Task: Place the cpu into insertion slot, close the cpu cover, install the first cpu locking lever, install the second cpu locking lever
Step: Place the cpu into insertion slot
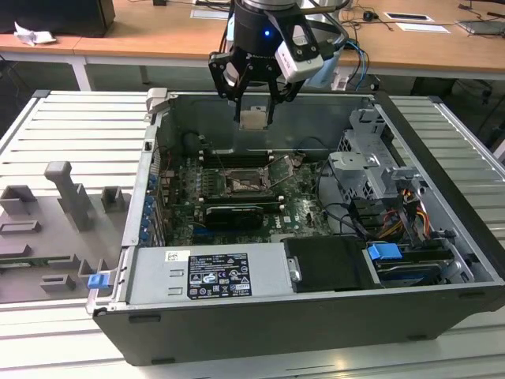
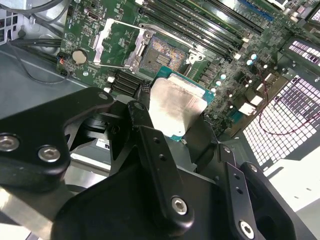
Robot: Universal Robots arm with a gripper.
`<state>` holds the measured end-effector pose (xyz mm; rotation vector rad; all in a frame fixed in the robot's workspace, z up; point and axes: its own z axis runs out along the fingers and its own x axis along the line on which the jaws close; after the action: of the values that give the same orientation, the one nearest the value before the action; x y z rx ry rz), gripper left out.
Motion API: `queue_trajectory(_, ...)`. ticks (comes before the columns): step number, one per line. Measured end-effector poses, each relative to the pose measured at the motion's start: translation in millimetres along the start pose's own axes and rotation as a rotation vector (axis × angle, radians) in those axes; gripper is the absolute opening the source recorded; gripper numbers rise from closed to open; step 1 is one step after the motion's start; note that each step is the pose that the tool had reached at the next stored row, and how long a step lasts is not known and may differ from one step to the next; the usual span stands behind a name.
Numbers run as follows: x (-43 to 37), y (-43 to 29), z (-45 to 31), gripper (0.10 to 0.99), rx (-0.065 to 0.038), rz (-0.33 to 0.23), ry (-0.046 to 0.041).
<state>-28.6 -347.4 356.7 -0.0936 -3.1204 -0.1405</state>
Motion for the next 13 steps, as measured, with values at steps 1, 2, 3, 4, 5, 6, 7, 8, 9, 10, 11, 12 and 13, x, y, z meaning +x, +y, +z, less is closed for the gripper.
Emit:
queue_trajectory(1, 0.0, 0.0, 0.0, 0.529, 0.0, 0.0, 0.0)
queue_trajectory(2, 0.0, 0.0, 0.0, 0.529, 0.0, 0.001, -0.0001)
queue_trajectory(3, 0.0, 0.0, 0.0, 0.529, 0.0, 0.002, -0.0001)
queue_trajectory(4, 0.0, 0.0, 0.1, 0.529, 0.0, 0.003, -0.0003)
queue_trajectory(5, 0.0, 0.0, 0.1, 0.529, 0.0, 0.004, -0.0004)
queue_trajectory(6, 0.0, 0.0, 0.1, 0.529, 0.0, 0.006, -0.0006)
queue_trajectory(7, 0.0, 0.0, 0.1, 0.529, 0.0, 0.008, -0.0008)
queue_trajectory(8, 0.0, 0.0, 0.1, 0.529, 0.0, 0.01, -0.0009)
queue_trajectory(9, 0.0, 0.0, 0.1, 0.529, 0.0, 0.011, -0.001)
queue_trajectory(10, 0.0, 0.0, 0.1, 0.529, 0.0, 0.013, -0.0011)
queue_trajectory(11, 0.0, 0.0, 0.1, 0.529, 0.0, 0.014, -0.0013)
queue_trajectory(12, 0.0, 0.0, 0.1, 0.529, 0.0, 0.016, -0.0014)
queue_trajectory(13, 0.0, 0.0, 0.1, 0.529, 0.0, 0.017, -0.0016)
